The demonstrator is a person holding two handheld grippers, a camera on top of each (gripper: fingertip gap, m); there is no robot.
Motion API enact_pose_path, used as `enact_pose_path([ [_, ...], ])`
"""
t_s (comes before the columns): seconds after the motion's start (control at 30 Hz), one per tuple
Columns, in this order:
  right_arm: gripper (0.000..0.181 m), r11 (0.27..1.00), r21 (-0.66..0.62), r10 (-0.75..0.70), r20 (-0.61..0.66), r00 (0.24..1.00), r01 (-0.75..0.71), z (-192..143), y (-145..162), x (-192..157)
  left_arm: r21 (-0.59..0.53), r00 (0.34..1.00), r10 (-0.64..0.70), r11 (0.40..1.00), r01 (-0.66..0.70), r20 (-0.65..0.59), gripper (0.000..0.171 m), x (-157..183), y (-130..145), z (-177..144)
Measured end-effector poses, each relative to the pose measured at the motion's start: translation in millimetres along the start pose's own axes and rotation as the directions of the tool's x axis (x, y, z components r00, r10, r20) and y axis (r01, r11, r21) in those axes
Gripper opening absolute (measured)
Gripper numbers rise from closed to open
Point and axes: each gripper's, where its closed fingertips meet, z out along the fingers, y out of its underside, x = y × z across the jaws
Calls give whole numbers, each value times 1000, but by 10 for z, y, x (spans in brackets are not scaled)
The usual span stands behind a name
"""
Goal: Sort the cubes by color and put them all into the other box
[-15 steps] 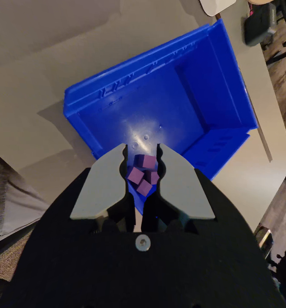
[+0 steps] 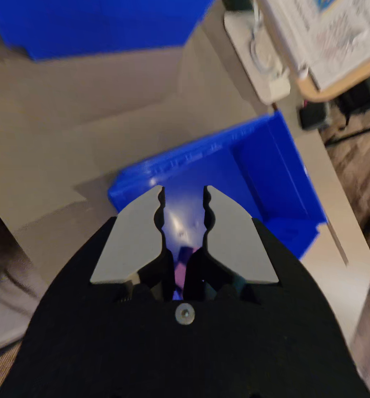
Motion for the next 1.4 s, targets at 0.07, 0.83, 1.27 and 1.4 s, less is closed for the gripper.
enact_pose_path([
  [0.07, 34, 982, 187, -22, 52, 998, 12, 41, -367, -169, 122, 954, 15, 992, 22, -299, 27, 487, -63, -180],
  [0.83, 28, 821, 535, -221, -27, 975, 201, 32, -1648, -723, 60, 606, 115, 992, -111, -787, 41, 1909, 434, -45],
  [1.27, 28, 858, -477, 30, 412, 911, 188, 295, 614, -191, 283, 781, 225, 957, -64, -583, 40, 1424, 478, -381],
  [1.4, 28, 736, -608, 91, 526, 846, 298, 497, 891, -303, 294, 788, 234, 953, -71, -569, 40, 1425, 493, -419],
])
